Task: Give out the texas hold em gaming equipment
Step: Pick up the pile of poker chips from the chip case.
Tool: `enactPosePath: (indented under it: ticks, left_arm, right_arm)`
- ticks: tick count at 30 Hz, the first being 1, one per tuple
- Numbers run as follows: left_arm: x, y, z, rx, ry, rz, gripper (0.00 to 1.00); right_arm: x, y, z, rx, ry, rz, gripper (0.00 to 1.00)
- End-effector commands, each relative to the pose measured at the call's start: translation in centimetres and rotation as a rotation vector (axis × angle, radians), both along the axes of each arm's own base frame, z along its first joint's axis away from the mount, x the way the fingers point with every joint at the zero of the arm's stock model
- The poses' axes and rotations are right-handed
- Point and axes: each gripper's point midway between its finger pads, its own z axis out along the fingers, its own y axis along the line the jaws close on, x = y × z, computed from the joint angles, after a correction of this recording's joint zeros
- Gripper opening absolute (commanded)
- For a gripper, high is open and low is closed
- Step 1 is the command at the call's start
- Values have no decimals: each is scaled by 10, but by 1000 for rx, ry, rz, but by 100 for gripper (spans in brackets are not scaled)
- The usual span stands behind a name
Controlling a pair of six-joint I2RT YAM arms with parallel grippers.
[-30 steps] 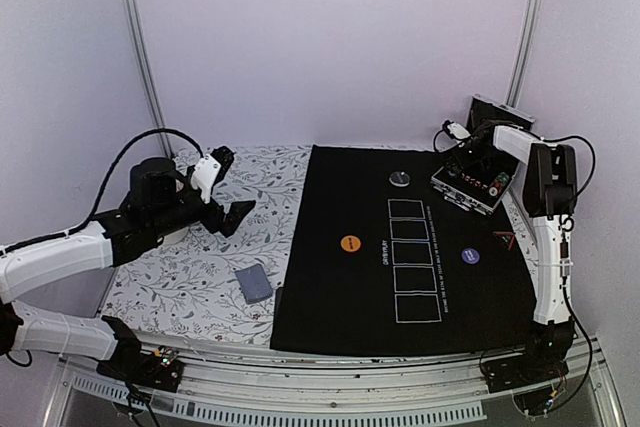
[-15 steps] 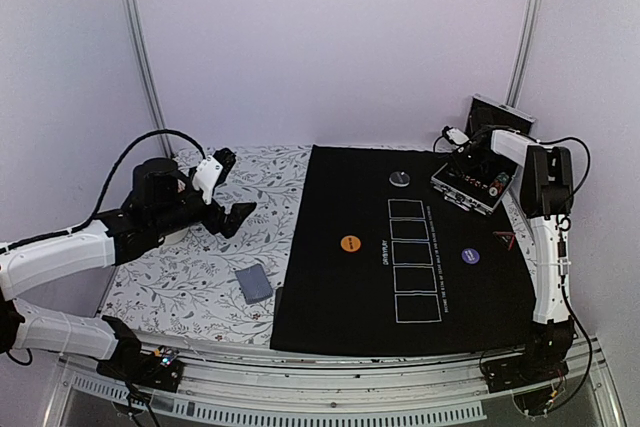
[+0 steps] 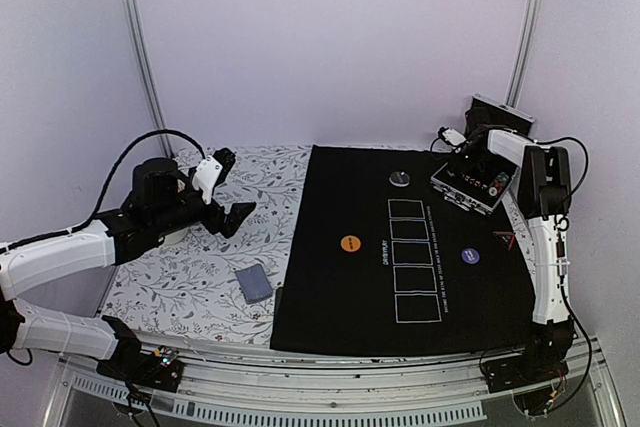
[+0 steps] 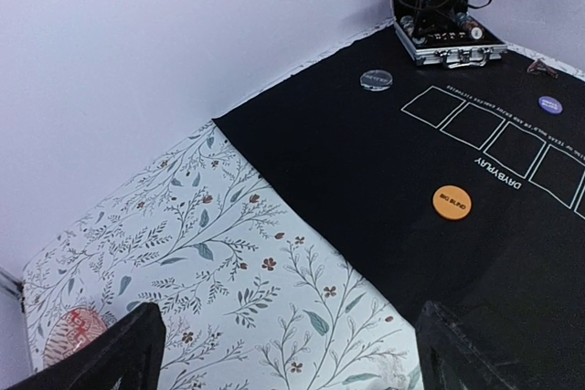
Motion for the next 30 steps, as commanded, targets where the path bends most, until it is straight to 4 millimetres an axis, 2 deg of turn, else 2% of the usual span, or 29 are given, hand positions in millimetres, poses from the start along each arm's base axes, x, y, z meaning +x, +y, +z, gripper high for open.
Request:
enactPosePath:
  ticks: [1,7,10,12,18,26,30]
  left_arm:
    - [3,1,4,-15,-8,1,98]
    - [2,-1,6,-23,-9,-10,98]
    - [1,-2,6,-24,-7,-14,98]
    - [1,-2,5,-25,-5,-17,98]
    - [2,-2,5,-25,-3,-14,98]
    - [1,-5,3,-27,9,-31,98]
    - [1,-4,3,-26,10,-27,98]
  right_arm:
    - [-11,30,-8,9,35,65,44]
    - [-13,16,-9,-58,26,23,43]
    - [-9,10,-12,-88,17,-2,47]
    - [-8,10,-16,-88,19,-4,54]
    - [-7,11,-31,-85,42,0,63]
    - [-4,6,-39,-96,44,-23,66]
    - [-6,9,-40,-84,52,-21,77]
